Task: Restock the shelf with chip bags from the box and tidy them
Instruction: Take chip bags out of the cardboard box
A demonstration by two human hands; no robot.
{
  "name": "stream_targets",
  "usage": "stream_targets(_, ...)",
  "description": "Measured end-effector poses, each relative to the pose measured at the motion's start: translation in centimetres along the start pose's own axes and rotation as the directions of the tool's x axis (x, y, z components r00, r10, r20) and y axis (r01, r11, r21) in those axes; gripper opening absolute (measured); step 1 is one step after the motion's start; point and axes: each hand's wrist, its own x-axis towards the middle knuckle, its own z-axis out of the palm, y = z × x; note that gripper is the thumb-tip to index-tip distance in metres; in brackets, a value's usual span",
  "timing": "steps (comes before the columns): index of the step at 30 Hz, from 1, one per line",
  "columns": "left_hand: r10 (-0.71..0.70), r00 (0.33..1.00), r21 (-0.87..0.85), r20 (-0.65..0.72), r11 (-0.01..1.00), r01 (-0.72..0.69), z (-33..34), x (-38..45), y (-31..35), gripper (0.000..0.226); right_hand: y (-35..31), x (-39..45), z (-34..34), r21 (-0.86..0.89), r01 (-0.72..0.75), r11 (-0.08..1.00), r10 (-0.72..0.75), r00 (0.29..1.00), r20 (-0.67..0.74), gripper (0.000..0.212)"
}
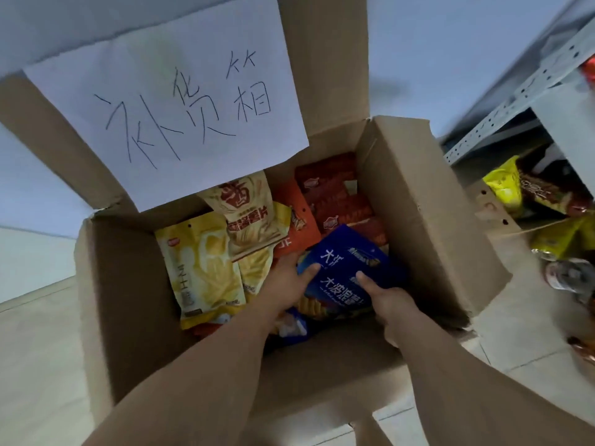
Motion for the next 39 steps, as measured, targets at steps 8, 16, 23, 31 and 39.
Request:
stream_targets(8,-0.041,0.967,-0.040,0.250,0.998,0.053,0.7,6.7,-0.8,0.053,0.9,3.6,3.3,-0.018,-0.131,0.991,0.132,0.987,0.086,0.088)
stream_targets(16,0.043,0.978,-0.247,0.205,0.969,0.009,-0.7,10.3,-0.2,0.031,0.7,6.3,4.6,0.008,-0.137,0.991,0.135,0.985,0.111,0.084)
stream_targets(23,0.023,0.994,-0.545,0.110,0.838,0.041,-3.2,11.1,0.9,0.026,1.3,7.7,7.1,0.124,-0.136,0.983,0.124,0.987,0.099,0.093)
stream_targets(31,0.038,0.975,-0.486,0.220,0.871,0.075,-2.6,11.5,-0.4,0.028,2.5,9.4,7.4,0.217,-0.187,0.958,0.188,0.982,0.014,0.099)
stream_targets(39,0.055,0.993,-0.623,0.102,0.782,0.021,-4.2,12.1,0.3,0.031,2.3,9.6,9.0,0.231,-0.203,0.952,0.179,0.977,0.119,0.089)
